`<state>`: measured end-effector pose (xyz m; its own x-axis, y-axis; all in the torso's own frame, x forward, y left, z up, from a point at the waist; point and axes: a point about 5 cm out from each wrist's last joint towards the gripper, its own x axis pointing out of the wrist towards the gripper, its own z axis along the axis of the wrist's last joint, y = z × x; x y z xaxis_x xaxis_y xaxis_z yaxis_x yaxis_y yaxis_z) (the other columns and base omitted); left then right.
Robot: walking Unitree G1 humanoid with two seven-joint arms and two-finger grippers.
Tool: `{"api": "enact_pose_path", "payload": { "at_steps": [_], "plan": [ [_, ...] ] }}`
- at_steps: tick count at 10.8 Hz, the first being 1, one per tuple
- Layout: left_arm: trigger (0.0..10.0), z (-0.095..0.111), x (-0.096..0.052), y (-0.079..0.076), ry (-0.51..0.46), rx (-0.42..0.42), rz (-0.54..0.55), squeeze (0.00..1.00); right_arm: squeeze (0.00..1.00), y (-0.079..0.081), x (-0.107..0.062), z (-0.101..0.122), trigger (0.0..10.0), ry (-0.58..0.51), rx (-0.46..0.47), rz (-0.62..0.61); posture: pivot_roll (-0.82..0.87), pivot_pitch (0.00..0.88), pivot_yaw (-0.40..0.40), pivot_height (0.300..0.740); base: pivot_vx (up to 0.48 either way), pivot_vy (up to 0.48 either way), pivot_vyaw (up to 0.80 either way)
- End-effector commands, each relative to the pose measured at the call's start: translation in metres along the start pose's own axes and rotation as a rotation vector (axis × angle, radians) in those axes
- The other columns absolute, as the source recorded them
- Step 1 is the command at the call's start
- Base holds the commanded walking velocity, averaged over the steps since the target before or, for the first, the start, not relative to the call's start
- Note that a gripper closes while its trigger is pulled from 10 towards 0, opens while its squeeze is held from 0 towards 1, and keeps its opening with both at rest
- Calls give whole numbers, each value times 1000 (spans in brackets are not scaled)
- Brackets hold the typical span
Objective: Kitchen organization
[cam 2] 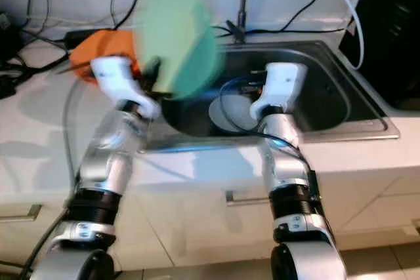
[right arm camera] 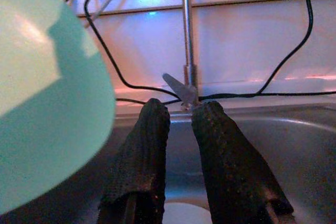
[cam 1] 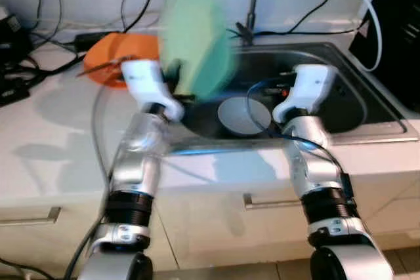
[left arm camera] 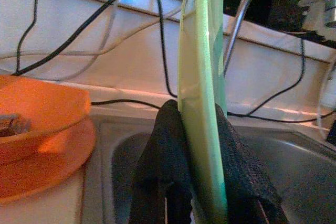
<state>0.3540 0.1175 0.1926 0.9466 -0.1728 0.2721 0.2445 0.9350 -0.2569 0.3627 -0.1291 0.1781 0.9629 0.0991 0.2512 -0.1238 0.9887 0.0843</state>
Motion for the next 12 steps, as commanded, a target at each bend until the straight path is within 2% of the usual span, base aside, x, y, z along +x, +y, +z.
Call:
{"api": "enact_pose_path", "payload": {
  "at_steps": [1,4,10,12],
  "plan": [
    [10000,11,5,-16,-52,3,-57,0,0,-9,1,4,10000,-12,-4,-27,86,0,34,740,322,0,0],
    [10000,11,5,-16,-53,2,-59,0,0,-9,1,3,10000,-10,-4,-30,86,0,35,740,306,0,0],
    [10000,10,5,-17,-54,-13,-60,0,0,-10,1,1,10000,5,-7,-26,83,0,36,740,0,0,0],
    [10000,9,4,-14,-55,-69,-50,0,0,-13,2,0,10000,32,14,-38,75,0,40,740,0,0,0]
  ]
}}
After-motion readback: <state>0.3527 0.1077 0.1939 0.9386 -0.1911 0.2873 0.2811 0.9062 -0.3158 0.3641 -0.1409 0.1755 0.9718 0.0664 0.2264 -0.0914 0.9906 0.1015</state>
